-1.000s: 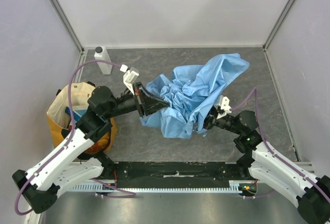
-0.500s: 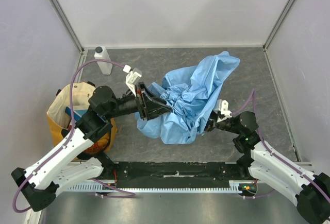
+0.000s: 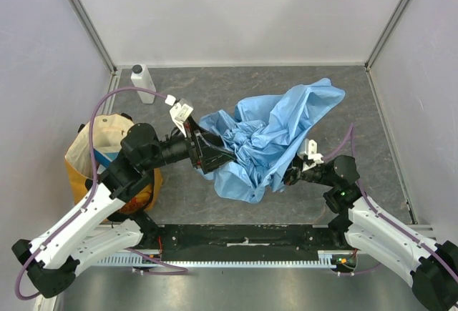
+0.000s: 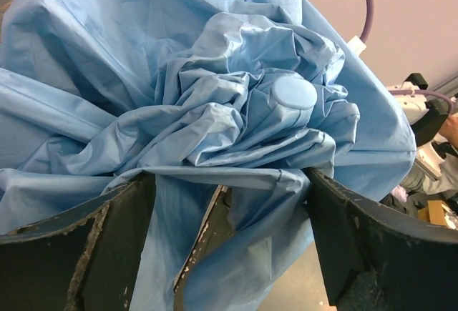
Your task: Put away the umbrella
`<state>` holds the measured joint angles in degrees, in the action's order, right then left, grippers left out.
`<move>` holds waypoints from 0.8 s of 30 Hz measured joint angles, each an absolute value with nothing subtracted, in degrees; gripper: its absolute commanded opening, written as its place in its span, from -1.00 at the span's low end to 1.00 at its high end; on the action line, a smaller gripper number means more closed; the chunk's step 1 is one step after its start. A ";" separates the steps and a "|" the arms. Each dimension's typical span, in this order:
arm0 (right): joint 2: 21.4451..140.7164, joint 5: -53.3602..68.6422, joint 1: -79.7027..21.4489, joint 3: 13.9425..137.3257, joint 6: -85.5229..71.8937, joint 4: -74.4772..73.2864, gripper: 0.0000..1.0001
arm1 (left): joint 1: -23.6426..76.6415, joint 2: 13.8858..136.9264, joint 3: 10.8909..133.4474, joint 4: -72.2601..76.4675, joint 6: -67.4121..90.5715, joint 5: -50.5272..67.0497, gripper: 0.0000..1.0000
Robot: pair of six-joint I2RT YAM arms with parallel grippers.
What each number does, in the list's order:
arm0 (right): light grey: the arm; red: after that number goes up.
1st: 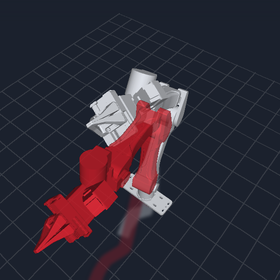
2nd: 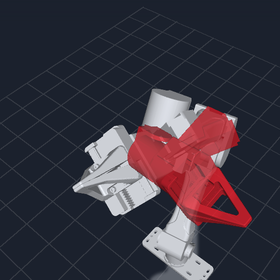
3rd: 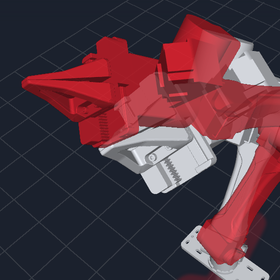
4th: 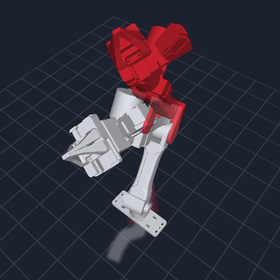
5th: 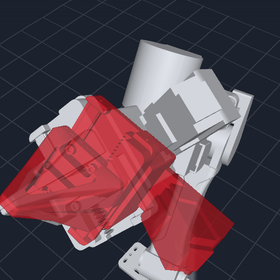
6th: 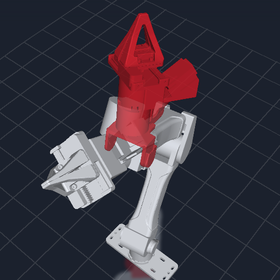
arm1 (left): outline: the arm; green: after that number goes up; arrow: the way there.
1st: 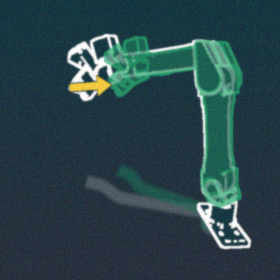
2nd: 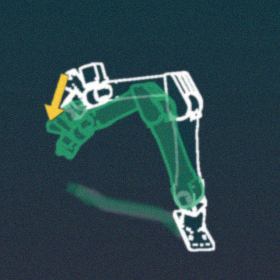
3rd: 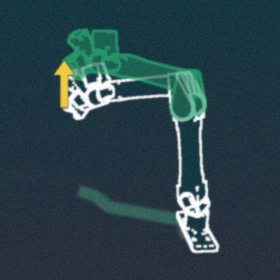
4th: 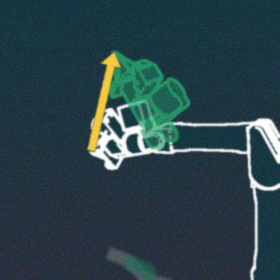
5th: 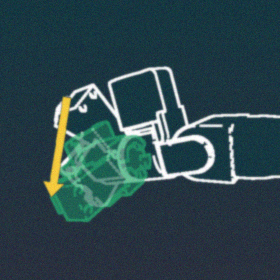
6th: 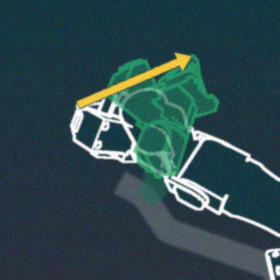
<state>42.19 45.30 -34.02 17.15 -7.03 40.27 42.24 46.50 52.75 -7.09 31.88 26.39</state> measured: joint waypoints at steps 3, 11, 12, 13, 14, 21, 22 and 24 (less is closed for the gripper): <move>42.22 45.74 -34.02 17.15 -7.29 40.27 -1.00 | 42.24 45.01 51.94 -7.22 30.92 25.89 0.85; 43.46 47.75 -34.02 17.17 -8.12 40.27 -1.00 | 42.24 41.17 48.90 -4.71 27.57 27.03 0.88; 43.92 48.47 -34.02 17.30 -8.38 40.18 -1.00 | 42.24 41.06 48.47 -3.77 26.74 27.75 0.88; 44.16 48.82 -34.02 17.41 -8.49 40.10 -1.00 | 42.24 40.99 48.25 -3.38 26.20 28.34 0.89; 44.51 49.58 -34.02 17.74 -8.99 39.81 -1.00 | 42.24 41.01 48.14 -3.20 25.67 28.86 0.89; 45.34 52.29 -33.45 21.02 -12.19 38.09 -1.00 | 42.24 34.89 48.16 -7.57 24.95 26.15 0.90; 45.52 52.60 -33.32 21.37 -12.53 38.15 -1.00 | 42.24 32.62 47.86 -7.79 24.95 25.43 0.89; 46.50 53.74 -32.82 22.15 -14.41 39.29 -1.00 | 42.24 26.28 46.89 -8.12 24.93 23.77 0.90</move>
<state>46.50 53.74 -32.82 22.15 -14.41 39.29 42.24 26.28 46.89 -8.12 24.93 23.77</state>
